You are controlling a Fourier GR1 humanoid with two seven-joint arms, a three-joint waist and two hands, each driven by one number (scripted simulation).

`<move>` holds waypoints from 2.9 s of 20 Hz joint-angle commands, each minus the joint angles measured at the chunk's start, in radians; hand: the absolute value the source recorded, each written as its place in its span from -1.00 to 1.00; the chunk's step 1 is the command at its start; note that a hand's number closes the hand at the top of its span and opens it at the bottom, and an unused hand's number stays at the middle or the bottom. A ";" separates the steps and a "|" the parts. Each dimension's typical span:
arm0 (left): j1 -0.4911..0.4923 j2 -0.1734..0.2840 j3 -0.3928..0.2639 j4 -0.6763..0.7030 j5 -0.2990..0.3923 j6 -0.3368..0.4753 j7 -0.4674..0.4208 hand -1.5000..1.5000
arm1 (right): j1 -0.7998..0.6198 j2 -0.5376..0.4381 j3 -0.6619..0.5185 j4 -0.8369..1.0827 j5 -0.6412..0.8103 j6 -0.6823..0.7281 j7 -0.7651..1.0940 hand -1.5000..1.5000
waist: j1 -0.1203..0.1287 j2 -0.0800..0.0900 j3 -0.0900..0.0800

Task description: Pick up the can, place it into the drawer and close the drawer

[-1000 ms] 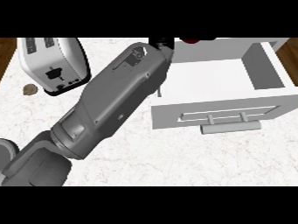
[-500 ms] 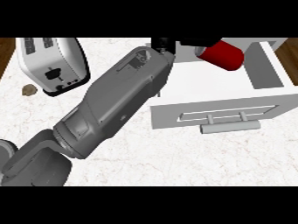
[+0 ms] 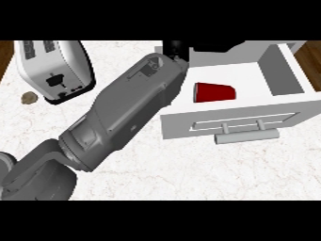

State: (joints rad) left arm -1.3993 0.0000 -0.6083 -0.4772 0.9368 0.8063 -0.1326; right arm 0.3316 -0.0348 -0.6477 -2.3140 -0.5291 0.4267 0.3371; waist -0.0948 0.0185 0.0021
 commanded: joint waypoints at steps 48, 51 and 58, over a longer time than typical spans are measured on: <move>0.062 0.149 0.004 -0.211 0.023 0.032 0.031 -1.00 | -0.843 -0.130 0.701 0.868 1.632 -0.350 -0.407 -1.00 | 0.142 -0.017 -0.002; 0.102 0.211 0.001 -0.277 0.006 0.028 0.063 -1.00 | -0.840 -0.102 0.698 1.012 1.679 -0.472 -0.432 -1.00 | 0.139 -0.018 -0.002; 0.227 0.283 -0.017 -0.432 -0.043 0.060 0.093 -1.00 | -0.959 -0.094 0.652 1.323 1.746 -0.646 -0.445 -1.00 | 0.144 -0.019 -0.002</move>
State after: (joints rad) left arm -1.2547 0.2321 -0.6118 -0.8138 0.9153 0.8579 -0.0573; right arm -0.5975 -0.1281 0.0171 -1.1323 1.1729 -0.1229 -0.0952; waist 0.0429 0.0017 0.0003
